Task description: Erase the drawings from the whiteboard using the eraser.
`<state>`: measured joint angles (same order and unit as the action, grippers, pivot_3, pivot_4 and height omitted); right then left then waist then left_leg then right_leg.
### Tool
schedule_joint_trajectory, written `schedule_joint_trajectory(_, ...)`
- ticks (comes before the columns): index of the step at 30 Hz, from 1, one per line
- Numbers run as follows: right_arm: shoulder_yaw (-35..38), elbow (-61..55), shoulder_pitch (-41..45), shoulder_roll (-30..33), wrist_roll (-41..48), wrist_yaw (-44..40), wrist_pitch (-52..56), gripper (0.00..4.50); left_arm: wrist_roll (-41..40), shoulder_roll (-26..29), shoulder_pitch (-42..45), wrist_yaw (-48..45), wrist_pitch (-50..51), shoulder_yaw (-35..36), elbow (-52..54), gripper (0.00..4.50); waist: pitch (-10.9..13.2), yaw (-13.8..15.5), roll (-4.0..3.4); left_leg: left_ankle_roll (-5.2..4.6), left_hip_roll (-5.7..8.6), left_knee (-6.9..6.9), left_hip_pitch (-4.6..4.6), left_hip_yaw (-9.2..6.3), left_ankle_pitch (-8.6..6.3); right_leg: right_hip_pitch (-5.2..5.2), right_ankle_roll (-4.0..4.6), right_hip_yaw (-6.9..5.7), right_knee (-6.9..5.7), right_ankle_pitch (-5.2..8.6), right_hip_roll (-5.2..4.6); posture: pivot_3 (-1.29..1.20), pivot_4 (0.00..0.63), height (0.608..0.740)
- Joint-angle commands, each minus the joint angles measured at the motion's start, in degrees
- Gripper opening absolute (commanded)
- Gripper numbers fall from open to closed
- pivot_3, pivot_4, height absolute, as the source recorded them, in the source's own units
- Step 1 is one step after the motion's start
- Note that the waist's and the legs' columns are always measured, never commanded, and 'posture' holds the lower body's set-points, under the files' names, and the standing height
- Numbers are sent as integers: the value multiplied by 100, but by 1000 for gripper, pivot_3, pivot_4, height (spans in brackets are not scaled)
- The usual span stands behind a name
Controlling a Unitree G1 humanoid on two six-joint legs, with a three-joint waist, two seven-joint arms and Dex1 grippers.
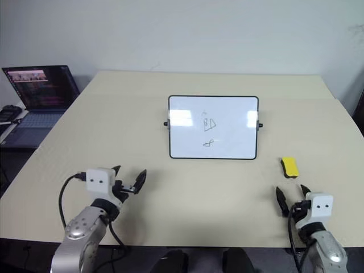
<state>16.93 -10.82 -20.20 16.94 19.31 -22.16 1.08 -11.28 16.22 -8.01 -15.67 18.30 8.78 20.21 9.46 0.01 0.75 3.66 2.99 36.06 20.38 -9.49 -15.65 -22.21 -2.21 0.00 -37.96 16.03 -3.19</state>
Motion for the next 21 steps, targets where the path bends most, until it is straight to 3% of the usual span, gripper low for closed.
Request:
schedule_joint_trajectory(1, 81, -96, -31, 15, 26, 42, 80, 4447, 77, 62, 229, -75, -240, -77, -94, 4500, 0, -6, 0, 0, 0, 0, -1, 2, 0, 0, -1, 3, -1, -1, 0, 0, 150, 740)
schedule_joint_trajectory(12, -316, -619, -380, -179, -223, 118, -46, 4447, -66, 322, 322, -448, -269, 33, -184, 4500, 0, -4, 0, -3, -6, -3, -13, 16, -5, 0, -1, 21, 1, 0, 3, 0, 150, 740)
schedule_joint_trajectory(21, -1148, -1299, -303, -761, -858, 725, 112, 4447, -394, 1179, 440, -1399, -257, 266, -298, 4500, 3, -23, -3, 6, -36, -11, -35, 33, -11, 1, 6, 37, -3, 2, 23, 0, 150, 740)
